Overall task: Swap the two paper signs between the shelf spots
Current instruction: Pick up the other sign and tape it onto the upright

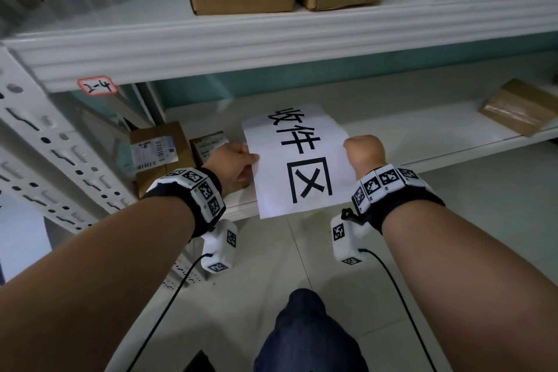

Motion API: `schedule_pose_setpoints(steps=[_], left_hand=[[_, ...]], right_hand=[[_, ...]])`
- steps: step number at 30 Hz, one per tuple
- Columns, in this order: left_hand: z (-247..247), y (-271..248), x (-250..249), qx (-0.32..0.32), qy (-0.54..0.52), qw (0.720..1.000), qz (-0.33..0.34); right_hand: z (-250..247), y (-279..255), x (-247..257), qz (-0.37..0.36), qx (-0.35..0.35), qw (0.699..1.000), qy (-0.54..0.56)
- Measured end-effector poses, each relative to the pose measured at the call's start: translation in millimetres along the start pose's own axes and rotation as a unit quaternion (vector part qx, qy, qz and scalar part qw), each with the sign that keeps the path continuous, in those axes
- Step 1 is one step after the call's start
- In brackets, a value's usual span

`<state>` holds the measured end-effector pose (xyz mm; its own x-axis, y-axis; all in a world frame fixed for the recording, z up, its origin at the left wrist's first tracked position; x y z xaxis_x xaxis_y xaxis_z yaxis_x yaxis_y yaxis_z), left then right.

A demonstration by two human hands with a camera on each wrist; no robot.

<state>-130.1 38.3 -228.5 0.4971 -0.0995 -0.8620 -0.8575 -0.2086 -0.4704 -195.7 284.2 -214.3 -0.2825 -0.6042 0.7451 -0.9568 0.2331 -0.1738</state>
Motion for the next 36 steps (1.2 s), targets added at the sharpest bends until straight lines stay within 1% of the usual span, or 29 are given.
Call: schedule_pose_setpoints(steps=[4, 7, 11, 15, 20, 22, 26, 31, 33, 36], left_hand=[[-10, -23, -11, -0.015, 0.034, 0.999, 0.038], [-19, -50, -19, -0.027, 0.038, 0.997, 0.061], [-31, -89, -23, -0.036, 0.035, 0.995, 0.084], [-41, -125, -21, -0.028, 0.036, 0.994, 0.102], [-58, -172, -14, -0.001, 0.001, 0.992, 0.124], [-68, -189, -8, -0.010, -0.023, 0.990, 0.137], [-87, -219, 7, -0.048, -0.040, 0.984, 0.167], [-117, -248, 27, -0.085, -0.072, 0.978, 0.175], [-130, -257, 31, -0.097, -0.082, 0.976, 0.175], [-149, -271, 36, -0.115, -0.104, 0.972, 0.175]], right_hand=[[-18, -21, 14, -0.014, -0.013, 1.000, 0.021], [-33, -44, 27, -0.023, -0.026, 0.999, 0.033], [-52, -81, 37, -0.048, -0.006, 0.998, 0.029], [-74, -119, 43, -0.062, -0.021, 0.997, 0.033], [-92, -170, 51, -0.096, -0.039, 0.994, 0.034], [-95, -191, 56, -0.108, -0.039, 0.992, 0.042], [-90, -228, 63, -0.134, -0.014, 0.989, 0.063], [-76, -262, 78, -0.140, -0.006, 0.988, 0.063], [-71, -274, 84, -0.161, -0.006, 0.984, 0.072], [-65, -290, 88, -0.189, 0.009, 0.980, 0.056]])
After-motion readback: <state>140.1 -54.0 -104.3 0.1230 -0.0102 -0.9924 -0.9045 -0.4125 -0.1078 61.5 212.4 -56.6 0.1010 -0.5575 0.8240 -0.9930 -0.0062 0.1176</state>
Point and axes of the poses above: each hand's wrist, its own y-axis towards the middle knuckle, its own z-axis out of the palm, x = y × z, the point moved 3 cm from there along y, towards the middle knuckle, and after that the axes turned 5 degrees about -z, right-handed, at the moved point
